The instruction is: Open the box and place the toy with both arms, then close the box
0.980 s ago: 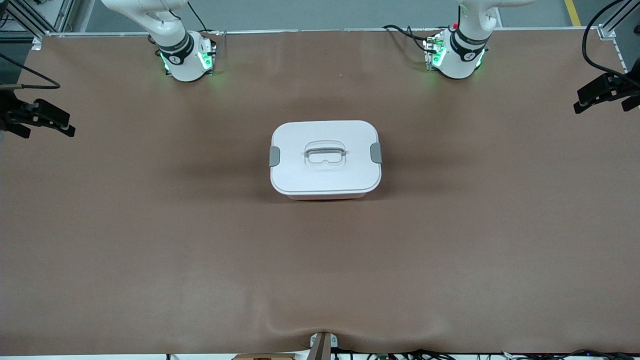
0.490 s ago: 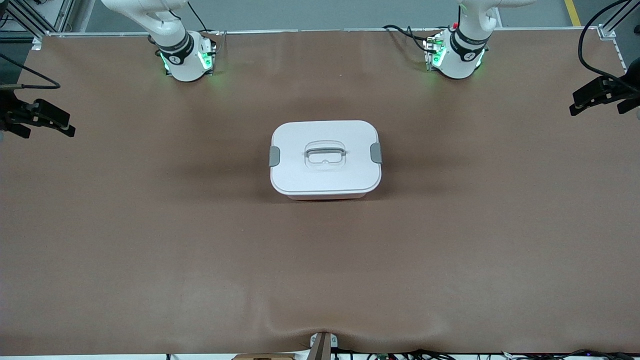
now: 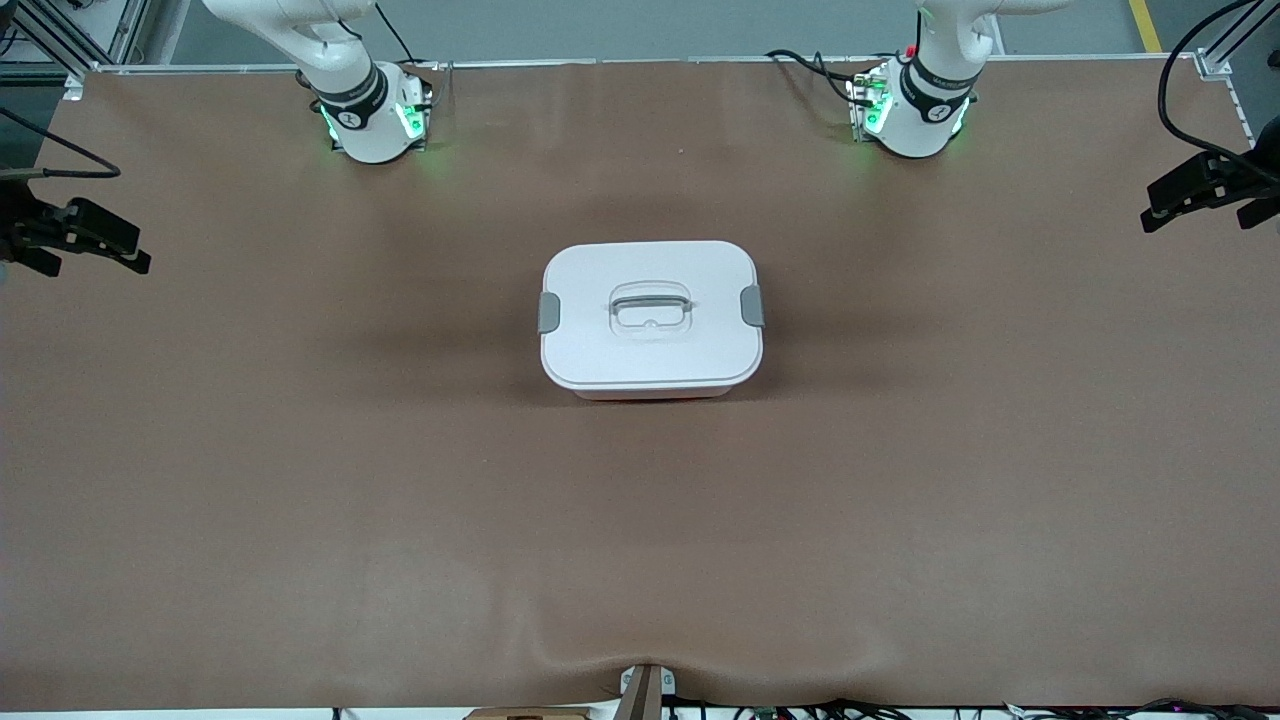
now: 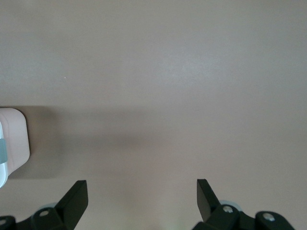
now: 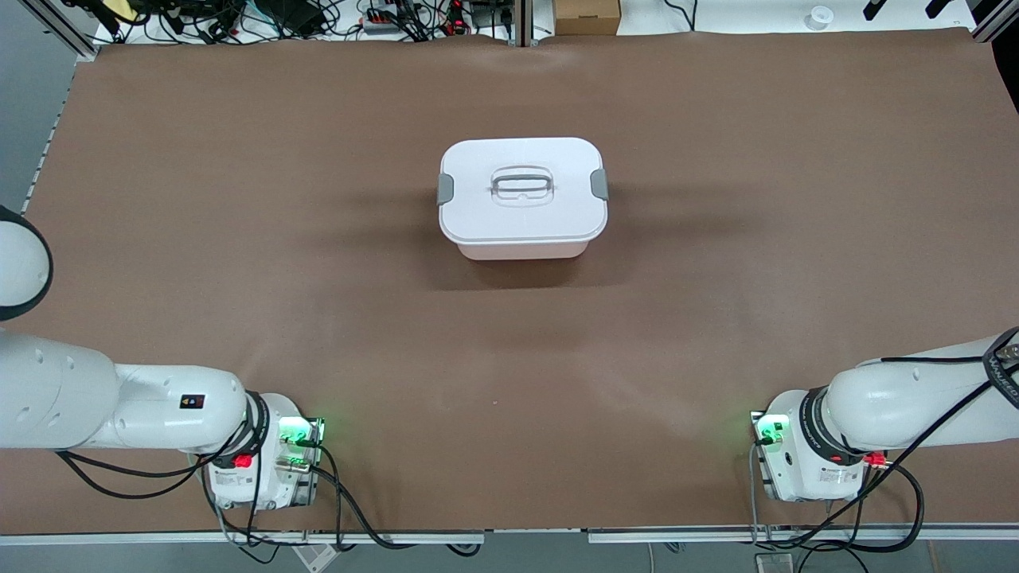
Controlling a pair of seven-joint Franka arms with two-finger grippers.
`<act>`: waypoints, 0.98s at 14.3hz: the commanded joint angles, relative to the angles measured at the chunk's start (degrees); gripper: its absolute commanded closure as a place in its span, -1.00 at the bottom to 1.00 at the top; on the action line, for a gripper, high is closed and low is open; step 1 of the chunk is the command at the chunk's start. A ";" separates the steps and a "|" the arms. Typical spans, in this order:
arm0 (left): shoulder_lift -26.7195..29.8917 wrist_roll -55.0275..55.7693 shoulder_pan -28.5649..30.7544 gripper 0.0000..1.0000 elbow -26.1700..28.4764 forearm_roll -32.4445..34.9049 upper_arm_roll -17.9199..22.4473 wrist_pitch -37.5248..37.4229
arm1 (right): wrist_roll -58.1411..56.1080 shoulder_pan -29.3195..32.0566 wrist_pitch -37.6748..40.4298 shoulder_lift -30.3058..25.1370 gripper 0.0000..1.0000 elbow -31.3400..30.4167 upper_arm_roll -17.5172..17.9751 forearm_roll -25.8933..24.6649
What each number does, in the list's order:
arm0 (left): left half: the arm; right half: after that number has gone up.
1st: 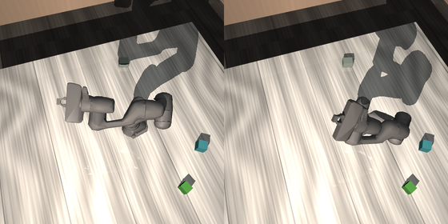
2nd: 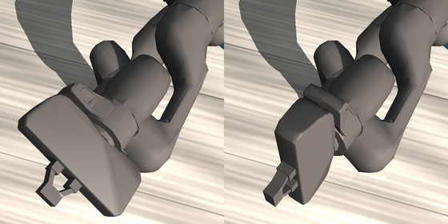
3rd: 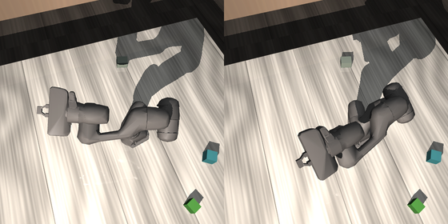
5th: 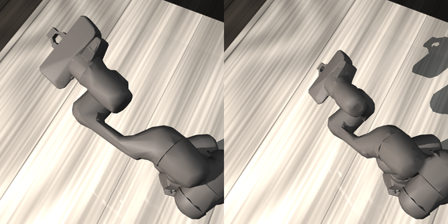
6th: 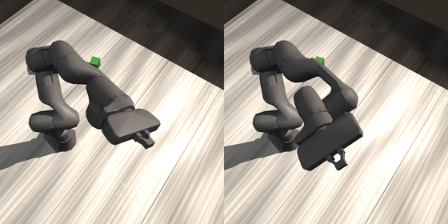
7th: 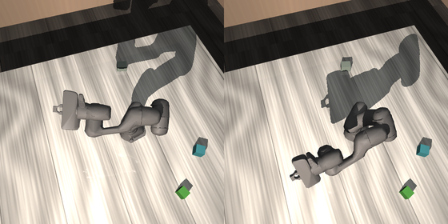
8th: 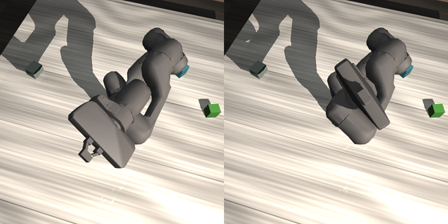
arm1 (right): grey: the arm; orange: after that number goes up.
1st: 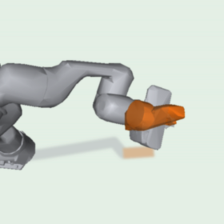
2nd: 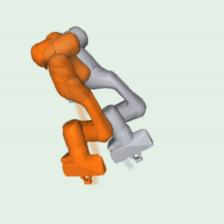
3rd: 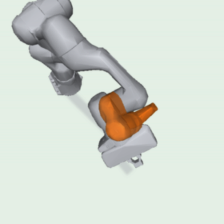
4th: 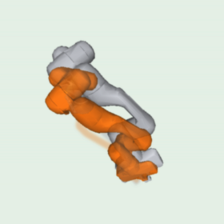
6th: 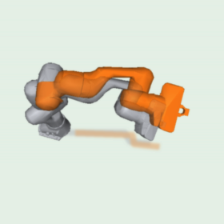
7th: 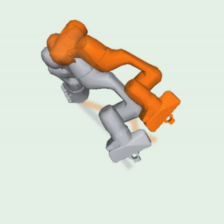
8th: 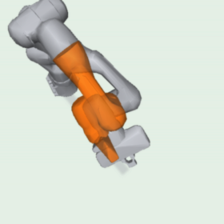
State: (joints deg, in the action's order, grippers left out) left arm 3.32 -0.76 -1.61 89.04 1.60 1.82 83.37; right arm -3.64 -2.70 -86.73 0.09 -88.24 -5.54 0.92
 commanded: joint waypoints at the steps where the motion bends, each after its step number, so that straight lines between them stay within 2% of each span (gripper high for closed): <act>1: -0.07 -0.74 -0.06 -1.00 -1.32 -0.90 -1.03 -0.66 | 0.83 0.68 0.43 0.00 -1.00 0.26 0.44 0.83; 14: -1.04 0.14 -0.32 -1.00 -2.11 -0.99 -1.30 -0.75 | 0.83 0.59 0.51 0.09 -1.00 0.09 0.53 0.83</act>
State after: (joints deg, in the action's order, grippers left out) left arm 2.98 -0.74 -1.76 88.56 1.60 0.48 83.37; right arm -3.64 -2.70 -86.67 0.26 -88.26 -5.50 0.93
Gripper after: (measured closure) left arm 0.000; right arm 0.000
